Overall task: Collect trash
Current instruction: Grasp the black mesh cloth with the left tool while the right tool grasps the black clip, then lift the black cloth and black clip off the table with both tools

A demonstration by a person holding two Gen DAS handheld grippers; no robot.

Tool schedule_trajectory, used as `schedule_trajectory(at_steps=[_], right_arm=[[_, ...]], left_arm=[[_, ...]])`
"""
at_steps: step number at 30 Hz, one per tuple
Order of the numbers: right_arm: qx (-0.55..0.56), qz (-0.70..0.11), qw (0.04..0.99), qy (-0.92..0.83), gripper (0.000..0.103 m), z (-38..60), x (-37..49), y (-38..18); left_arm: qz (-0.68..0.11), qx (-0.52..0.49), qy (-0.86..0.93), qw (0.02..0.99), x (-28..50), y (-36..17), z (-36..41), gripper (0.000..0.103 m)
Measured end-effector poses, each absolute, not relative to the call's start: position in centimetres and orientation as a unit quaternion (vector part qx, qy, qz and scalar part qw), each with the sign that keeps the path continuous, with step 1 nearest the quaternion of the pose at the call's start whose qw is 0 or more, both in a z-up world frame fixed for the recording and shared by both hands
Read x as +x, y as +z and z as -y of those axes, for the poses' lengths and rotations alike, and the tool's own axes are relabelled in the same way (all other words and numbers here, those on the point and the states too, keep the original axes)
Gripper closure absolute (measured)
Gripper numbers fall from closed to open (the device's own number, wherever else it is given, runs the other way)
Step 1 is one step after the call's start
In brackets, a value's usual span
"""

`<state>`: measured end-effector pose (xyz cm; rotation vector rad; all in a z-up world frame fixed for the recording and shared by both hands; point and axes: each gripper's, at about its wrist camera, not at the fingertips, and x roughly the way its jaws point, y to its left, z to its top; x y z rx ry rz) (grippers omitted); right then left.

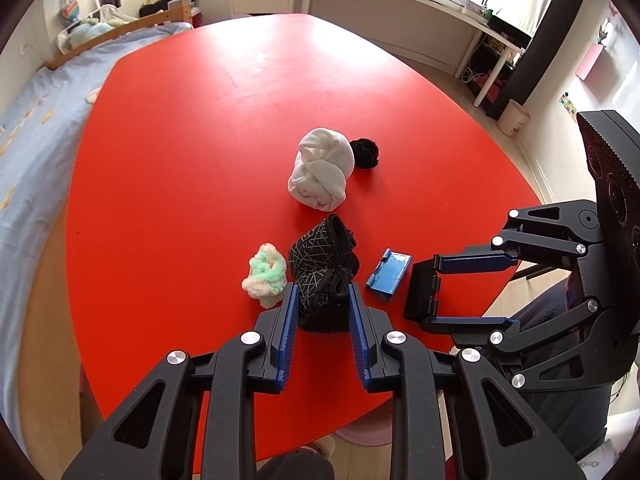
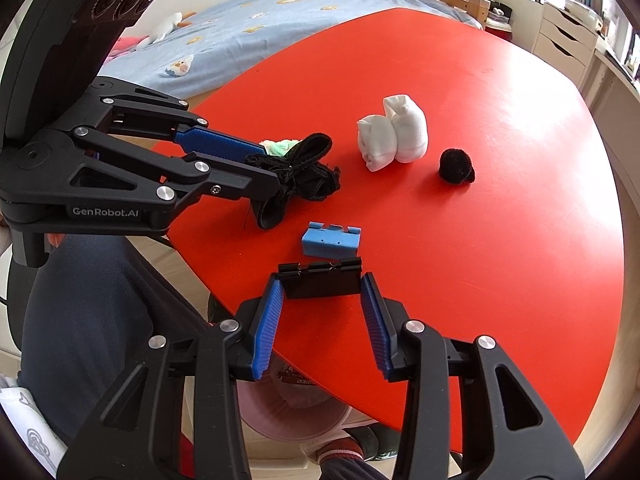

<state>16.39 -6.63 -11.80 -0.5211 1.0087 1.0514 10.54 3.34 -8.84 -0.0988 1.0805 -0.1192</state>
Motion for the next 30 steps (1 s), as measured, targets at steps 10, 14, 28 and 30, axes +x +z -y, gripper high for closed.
schedule_trajectory(at_steps=[10, 14, 28, 30], right_arm=[[-0.222, -0.450, 0.730, 0.464, 0.063, 8.3, 16.3, -10.0], [-0.215, -0.447, 0.739, 0.455, 0.063, 9.2, 16.1, -8.8], [-0.188, -0.423, 0.772, 0.436, 0.063, 13.0, 13.2, -4.9], [-0.181, -0.422, 0.776, 0.433, 0.063, 13.6, 12.7, -4.6]], left_arm=[[-0.499, -0.047, -0.052, 0.864, 9.3, -7.0, -2.8, 0.079], [-0.491, -0.049, -0.050, 0.868, 8.4, -6.0, -2.5, 0.079], [-0.452, -0.050, -0.059, 0.889, 3.5, -2.9, -0.3, 0.079], [-0.448, -0.051, -0.061, 0.891, 2.8, -2.7, 0.1, 0.079]])
